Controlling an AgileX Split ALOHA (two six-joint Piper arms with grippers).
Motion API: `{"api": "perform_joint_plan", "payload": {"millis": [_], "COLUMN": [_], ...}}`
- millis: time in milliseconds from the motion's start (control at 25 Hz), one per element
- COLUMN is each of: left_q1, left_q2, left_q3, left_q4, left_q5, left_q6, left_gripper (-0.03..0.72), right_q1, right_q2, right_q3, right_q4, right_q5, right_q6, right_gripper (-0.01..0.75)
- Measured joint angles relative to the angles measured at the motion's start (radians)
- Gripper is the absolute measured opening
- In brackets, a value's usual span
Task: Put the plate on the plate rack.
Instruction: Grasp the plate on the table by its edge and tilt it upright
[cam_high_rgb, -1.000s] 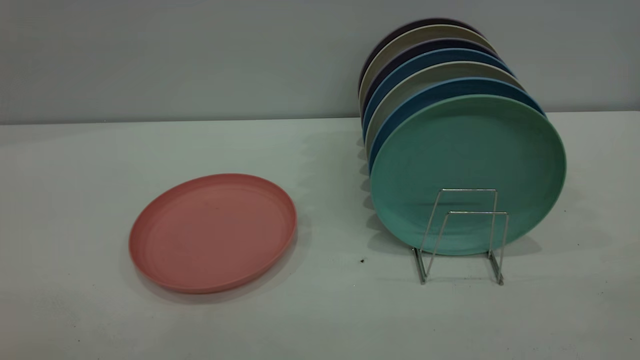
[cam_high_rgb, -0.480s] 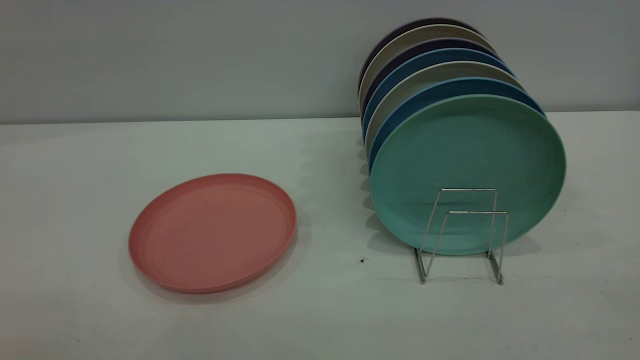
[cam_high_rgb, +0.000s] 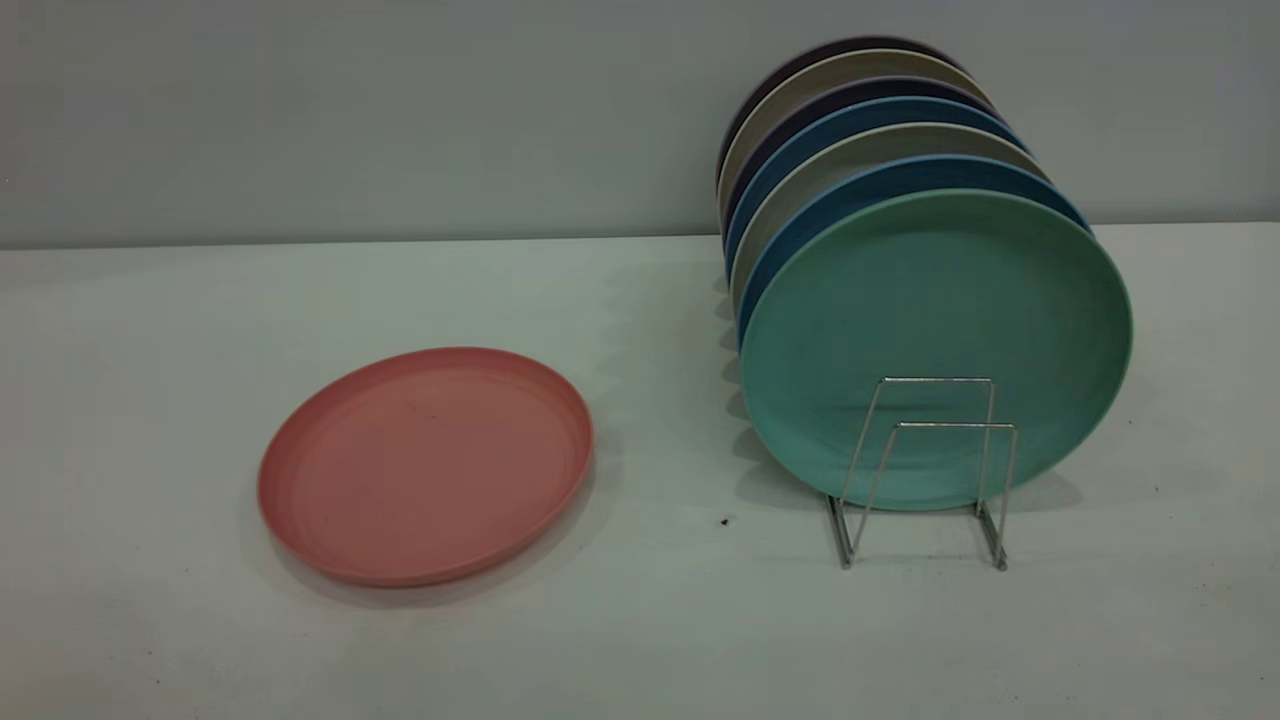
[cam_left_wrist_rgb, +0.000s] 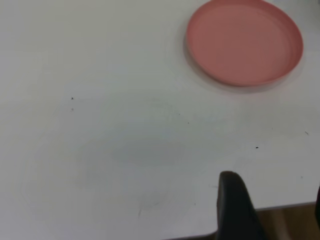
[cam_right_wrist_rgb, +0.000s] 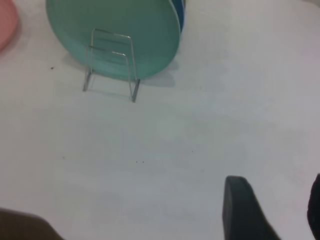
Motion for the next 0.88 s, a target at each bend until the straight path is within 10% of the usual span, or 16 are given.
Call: {"api": "perform_joint_plan", "payload": {"millis": [440,880], "left_q1": [-0.018,-0.038], "left_q2": [0.198,0.791], "left_q3": [-0.015,-0.03], "left_q4": [0.018,-0.116], "left_q5": [-0.047,-0.44], "left_q6": [0.0,0.147], "left_gripper": [0.416,0.416], "right_q1": [0.0,0.0], "right_q2": [0.064,0.561], "right_q3": [-0.002,-0.005], "right_q4": [0.029,0.191], "right_q5": [-0.037,-0.458], "right_q6": [0.09,0.026], "right_gripper": [0.32,0.32]}}
